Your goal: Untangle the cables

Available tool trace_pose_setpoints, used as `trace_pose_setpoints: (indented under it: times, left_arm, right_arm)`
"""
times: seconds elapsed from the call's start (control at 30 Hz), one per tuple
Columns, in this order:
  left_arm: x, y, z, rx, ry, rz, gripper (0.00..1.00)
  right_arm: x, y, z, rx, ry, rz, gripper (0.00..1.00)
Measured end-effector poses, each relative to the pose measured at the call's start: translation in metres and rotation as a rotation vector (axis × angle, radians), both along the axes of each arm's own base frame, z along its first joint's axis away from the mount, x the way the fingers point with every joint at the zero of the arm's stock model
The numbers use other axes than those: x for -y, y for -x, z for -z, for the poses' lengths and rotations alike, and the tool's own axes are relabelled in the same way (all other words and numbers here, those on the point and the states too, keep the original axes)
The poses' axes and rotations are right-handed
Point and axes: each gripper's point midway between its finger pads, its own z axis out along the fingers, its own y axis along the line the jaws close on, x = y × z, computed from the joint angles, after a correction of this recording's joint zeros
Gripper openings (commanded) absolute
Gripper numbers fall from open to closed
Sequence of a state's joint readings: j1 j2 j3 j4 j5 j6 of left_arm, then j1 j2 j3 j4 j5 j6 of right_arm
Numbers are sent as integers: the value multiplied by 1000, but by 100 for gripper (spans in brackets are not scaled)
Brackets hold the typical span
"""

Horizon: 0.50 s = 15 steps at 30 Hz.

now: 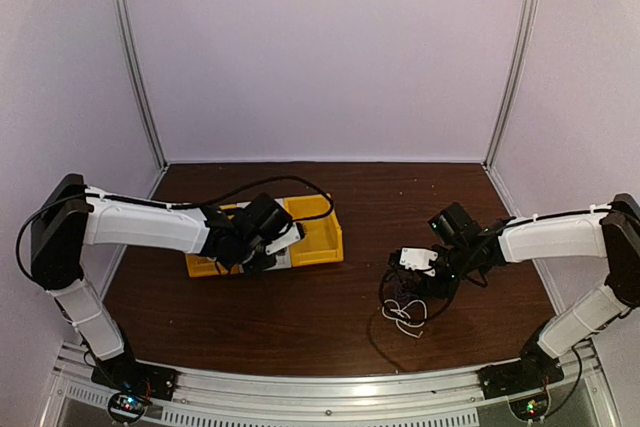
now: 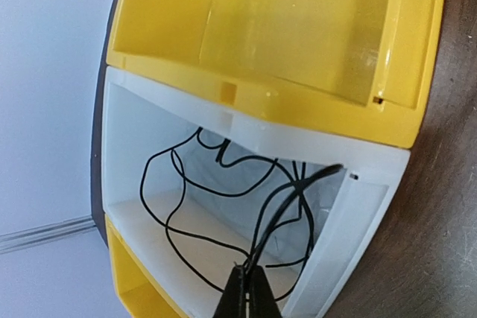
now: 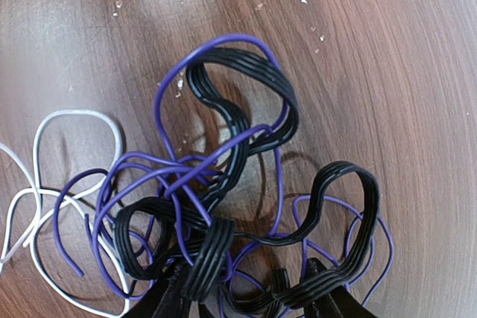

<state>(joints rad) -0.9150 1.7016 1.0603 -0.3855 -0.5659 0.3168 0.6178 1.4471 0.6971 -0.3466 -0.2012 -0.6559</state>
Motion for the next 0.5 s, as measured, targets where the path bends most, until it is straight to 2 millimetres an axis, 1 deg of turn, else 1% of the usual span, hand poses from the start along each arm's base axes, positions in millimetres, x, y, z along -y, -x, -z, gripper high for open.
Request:
trace_pose_setpoints:
  times: [0.1, 0.17, 0.33, 0.4, 0.5]
  left_arm:
    - [-3, -4, 0, 2, 10, -26, 0]
    - [-7, -9, -3, 2, 32, -56, 0]
    - [-22, -34, -15, -30, 145, -188, 0]
    - [-21, -44, -18, -55, 213, -230, 0]
    - [-18, -51, -18, -96, 283, -271, 0]
  right_arm:
    - [0, 0, 0, 0, 0, 0, 52]
    - [0, 0, 0, 0, 0, 0, 52]
    - [0, 0, 0, 0, 0, 0, 52]
    - [0, 0, 0, 0, 1, 0, 52]
    - [0, 0, 1, -3, 2, 0, 52]
